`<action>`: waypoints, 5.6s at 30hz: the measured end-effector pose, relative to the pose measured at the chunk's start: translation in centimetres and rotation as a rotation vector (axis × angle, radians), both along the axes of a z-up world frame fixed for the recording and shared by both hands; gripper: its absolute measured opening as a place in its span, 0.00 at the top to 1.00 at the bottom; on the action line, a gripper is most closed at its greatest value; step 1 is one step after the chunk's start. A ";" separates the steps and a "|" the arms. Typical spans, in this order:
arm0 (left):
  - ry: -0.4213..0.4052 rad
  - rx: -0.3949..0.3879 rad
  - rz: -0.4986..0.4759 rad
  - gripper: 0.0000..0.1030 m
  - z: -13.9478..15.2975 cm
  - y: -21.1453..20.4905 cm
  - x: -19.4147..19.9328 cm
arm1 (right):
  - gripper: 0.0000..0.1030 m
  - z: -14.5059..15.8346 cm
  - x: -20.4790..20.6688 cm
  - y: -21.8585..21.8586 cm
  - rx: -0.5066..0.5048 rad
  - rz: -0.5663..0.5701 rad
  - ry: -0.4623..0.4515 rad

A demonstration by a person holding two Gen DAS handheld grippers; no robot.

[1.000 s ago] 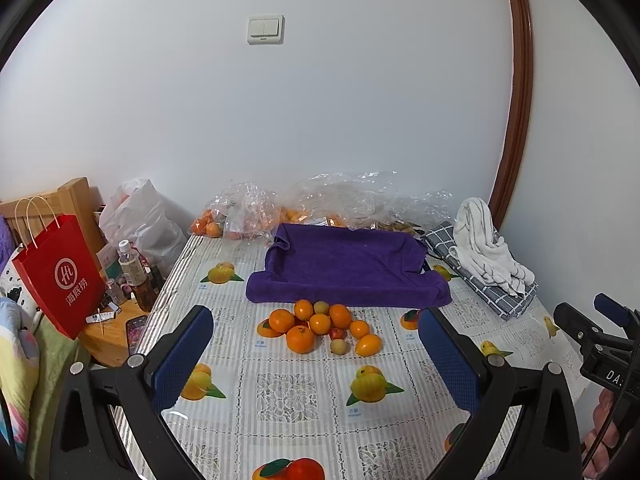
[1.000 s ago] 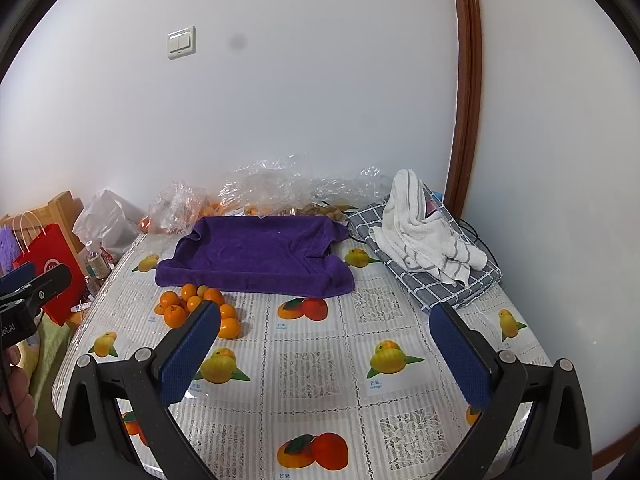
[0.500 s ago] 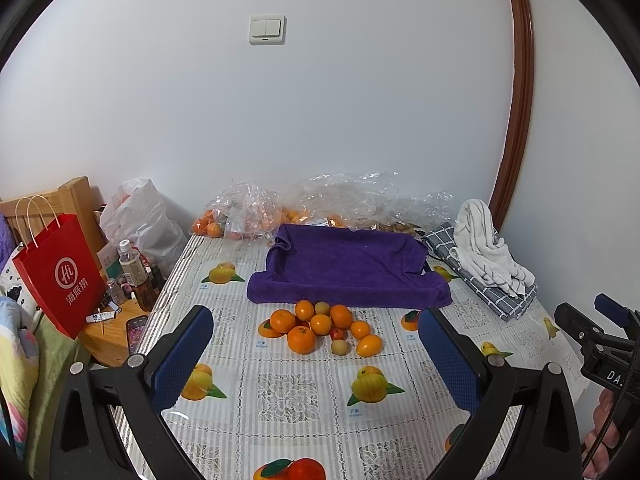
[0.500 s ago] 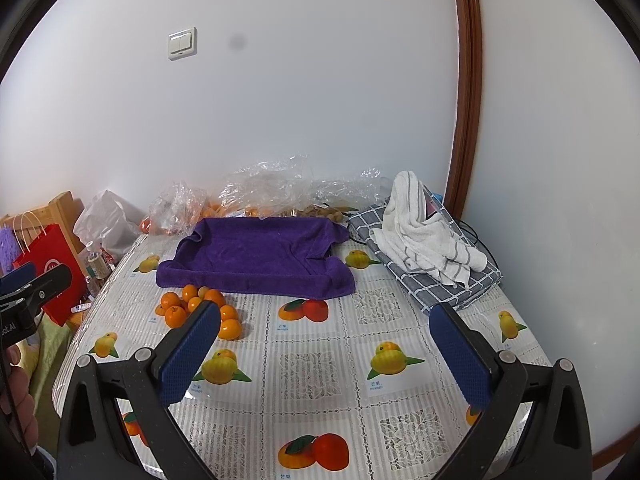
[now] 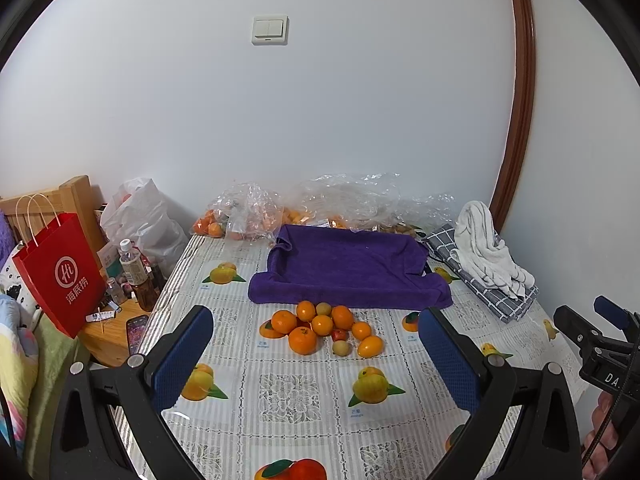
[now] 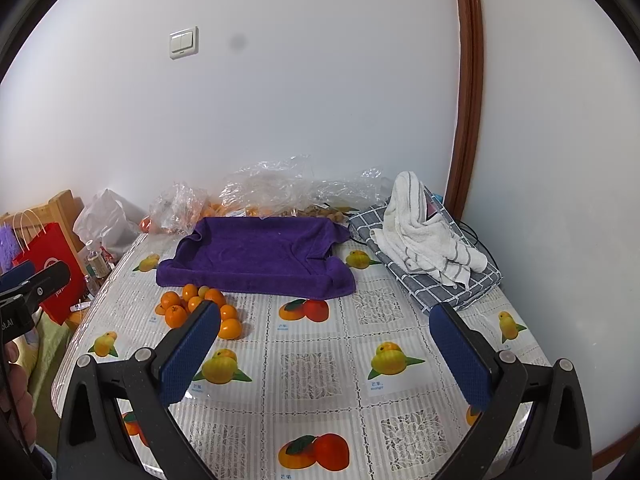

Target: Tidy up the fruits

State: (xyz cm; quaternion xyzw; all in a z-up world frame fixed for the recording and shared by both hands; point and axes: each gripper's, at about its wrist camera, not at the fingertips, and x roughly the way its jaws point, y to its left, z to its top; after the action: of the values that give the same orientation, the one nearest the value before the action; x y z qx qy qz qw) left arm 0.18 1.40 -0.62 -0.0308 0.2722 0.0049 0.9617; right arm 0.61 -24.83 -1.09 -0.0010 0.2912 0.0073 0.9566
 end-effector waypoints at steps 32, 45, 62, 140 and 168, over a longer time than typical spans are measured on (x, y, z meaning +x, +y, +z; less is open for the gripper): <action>0.157 0.069 0.071 0.01 -12.3 7.1 7.2 | 0.22 -14.5 10.9 8.0 0.025 0.197 0.276; 0.267 0.018 0.044 0.10 -16.8 10.0 9.9 | 0.44 -18.6 13.8 12.6 0.013 0.309 0.306; 0.382 -0.003 0.025 0.12 -20.3 9.3 10.9 | 0.59 -21.1 16.3 14.0 -0.051 0.341 0.338; 0.321 -0.148 -0.042 0.62 -13.4 4.0 13.9 | 0.59 -13.4 12.3 2.1 0.010 0.135 0.209; 0.241 -0.135 -0.084 0.62 -6.5 3.1 18.3 | 0.59 -7.9 17.3 3.5 0.015 0.132 0.163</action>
State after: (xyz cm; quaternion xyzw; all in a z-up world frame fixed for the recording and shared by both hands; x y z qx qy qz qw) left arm 18.44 4.47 -7.08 -0.0831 0.3867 -0.0501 0.9171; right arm 17.90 -21.36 -9.03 -0.0122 0.3671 0.0726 0.9273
